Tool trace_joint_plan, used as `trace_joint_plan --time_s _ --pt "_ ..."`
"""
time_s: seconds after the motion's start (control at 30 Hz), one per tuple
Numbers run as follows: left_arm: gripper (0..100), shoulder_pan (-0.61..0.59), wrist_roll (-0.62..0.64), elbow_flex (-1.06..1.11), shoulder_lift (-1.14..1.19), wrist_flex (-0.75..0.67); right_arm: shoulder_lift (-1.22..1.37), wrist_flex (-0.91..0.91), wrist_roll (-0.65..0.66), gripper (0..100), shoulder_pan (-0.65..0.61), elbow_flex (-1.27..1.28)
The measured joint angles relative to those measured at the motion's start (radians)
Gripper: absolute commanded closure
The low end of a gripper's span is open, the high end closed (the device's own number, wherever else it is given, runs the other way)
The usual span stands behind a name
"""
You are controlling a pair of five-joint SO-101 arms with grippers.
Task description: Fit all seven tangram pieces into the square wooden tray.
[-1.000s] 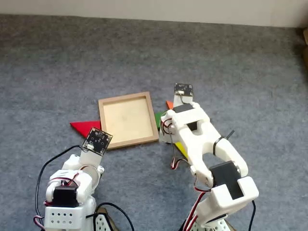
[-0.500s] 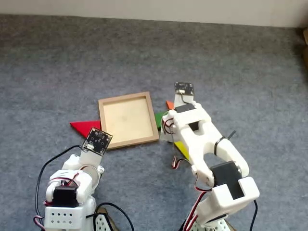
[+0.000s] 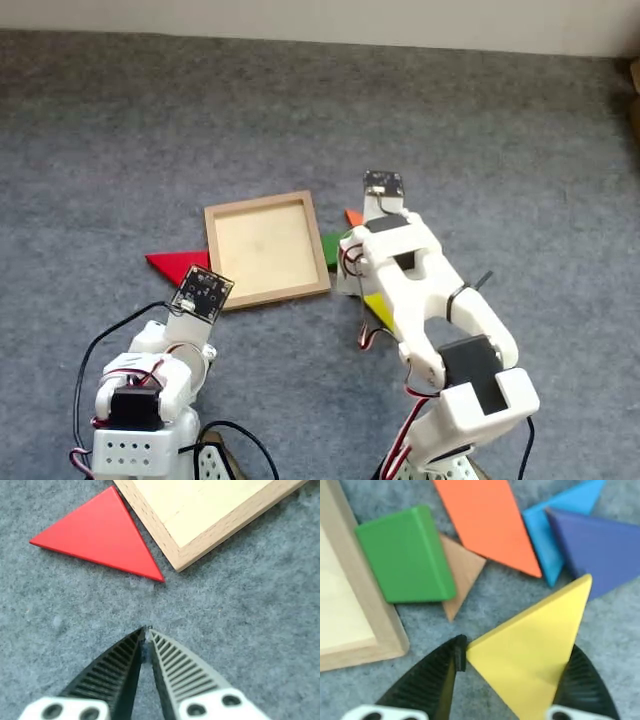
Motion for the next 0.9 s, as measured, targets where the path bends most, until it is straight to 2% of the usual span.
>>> trace_joint_plan --time_s 0.33,0.57,0.73,0.9 --pt "99 0.000 0.000 0.000 0.000 0.000 0.002 0.172 0.017 77.4 -0.055 -0.180" --pt "99 0.000 0.000 0.000 0.000 0.000 0.003 0.218 0.020 77.4 -0.137 -0.339" --pt "99 0.000 0.000 0.000 0.000 0.000 0.003 0.140 0.023 77.4 -0.235 -0.388" --pt "99 0.000 0.000 0.000 0.000 0.000 0.034 0.021 0.023 77.4 -0.269 -0.396"
